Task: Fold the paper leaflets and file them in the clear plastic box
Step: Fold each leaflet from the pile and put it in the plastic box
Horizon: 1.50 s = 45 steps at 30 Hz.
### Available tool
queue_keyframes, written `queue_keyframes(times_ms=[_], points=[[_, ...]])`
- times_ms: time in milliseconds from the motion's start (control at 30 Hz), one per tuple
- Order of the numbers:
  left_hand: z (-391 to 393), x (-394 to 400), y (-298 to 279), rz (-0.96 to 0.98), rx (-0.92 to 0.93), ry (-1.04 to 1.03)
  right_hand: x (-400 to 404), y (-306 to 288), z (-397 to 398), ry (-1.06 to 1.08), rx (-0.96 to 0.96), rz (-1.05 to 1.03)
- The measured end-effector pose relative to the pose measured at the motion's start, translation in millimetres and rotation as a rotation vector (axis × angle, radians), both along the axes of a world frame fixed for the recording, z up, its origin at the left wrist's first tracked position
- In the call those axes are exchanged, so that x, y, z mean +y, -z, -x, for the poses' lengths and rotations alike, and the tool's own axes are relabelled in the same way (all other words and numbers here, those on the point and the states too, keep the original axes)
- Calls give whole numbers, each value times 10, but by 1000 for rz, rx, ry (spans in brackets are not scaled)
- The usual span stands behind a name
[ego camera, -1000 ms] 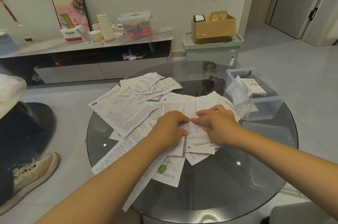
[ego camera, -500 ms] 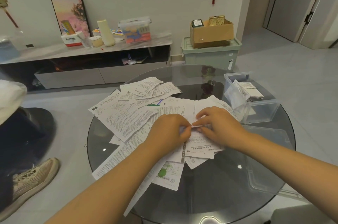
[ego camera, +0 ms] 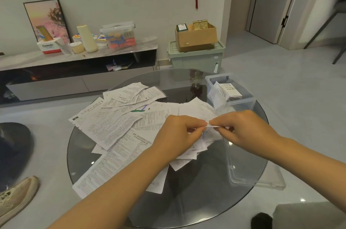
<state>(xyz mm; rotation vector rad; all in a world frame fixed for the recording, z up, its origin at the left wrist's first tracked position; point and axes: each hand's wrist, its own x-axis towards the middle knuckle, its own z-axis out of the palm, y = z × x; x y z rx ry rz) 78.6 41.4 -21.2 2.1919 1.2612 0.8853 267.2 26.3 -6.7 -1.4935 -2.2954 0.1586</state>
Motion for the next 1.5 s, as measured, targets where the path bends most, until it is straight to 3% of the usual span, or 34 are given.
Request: queue_keyframes(times_ms=[300, 467, 733, 933, 1167, 1400, 1500], points=[[-539, -93, 256, -113, 181, 245, -337, 211, -629, -9, -125, -75], [-685, -51, 370, -224, 383, 292, -354, 295, -770, 35, -238, 65], [-767, -57, 353, -25, 328, 259, -311, 409, -779, 105, -160, -14], [-710, -102, 297, -49, 217, 182, -290, 332, -779, 180, -4, -35], [-574, -129, 81, -93, 143, 65, -259, 216, -508, 144, -5, -140], [-247, -139, 15, -29, 270, -92, -164, 139, -109, 70, -32, -80], [-119, -151, 17, 17, 436, -161, -88, 160, 51, 41, -44, -18]])
